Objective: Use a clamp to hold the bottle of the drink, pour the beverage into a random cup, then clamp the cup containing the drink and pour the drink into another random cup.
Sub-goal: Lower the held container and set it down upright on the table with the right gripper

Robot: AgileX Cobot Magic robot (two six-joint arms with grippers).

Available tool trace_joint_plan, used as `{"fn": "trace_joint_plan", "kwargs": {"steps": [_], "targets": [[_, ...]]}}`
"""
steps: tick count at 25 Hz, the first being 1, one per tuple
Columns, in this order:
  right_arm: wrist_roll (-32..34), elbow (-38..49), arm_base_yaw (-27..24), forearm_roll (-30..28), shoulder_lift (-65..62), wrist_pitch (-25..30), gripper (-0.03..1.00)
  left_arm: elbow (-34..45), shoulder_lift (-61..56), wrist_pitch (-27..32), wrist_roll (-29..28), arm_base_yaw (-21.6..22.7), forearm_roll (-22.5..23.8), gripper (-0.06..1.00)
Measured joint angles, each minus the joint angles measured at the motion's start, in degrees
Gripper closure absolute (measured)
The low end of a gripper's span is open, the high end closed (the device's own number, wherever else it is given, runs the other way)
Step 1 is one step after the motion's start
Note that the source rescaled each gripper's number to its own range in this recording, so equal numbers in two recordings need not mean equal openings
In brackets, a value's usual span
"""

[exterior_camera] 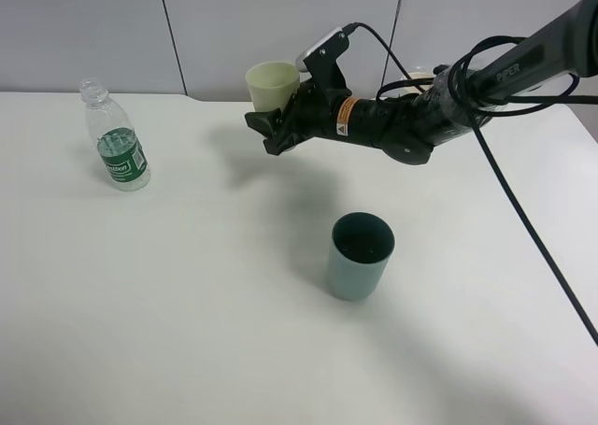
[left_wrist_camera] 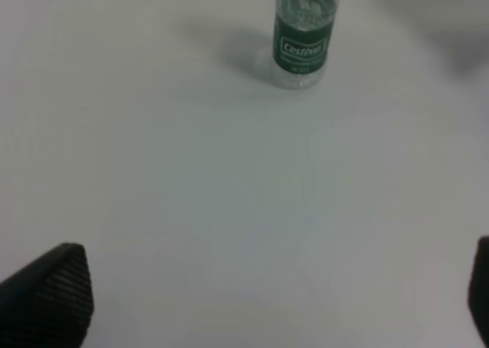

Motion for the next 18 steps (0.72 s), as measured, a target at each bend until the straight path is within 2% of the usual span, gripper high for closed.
{"fn": "trace_joint_plan", "kwargs": {"steps": [9, 18], "targets": [[0.0, 0.0, -1.6, -1.0, 4.3, -3.2, 0.97, 0.0, 0.0, 0.0, 0.0, 0.0, 0.0, -0.06], [0.0, 0.0, -1.9, -2.9, 6.1, -3.3, 0.97, 0.0, 0.0, 0.0, 0.0, 0.0, 0.0, -0.06]]}}
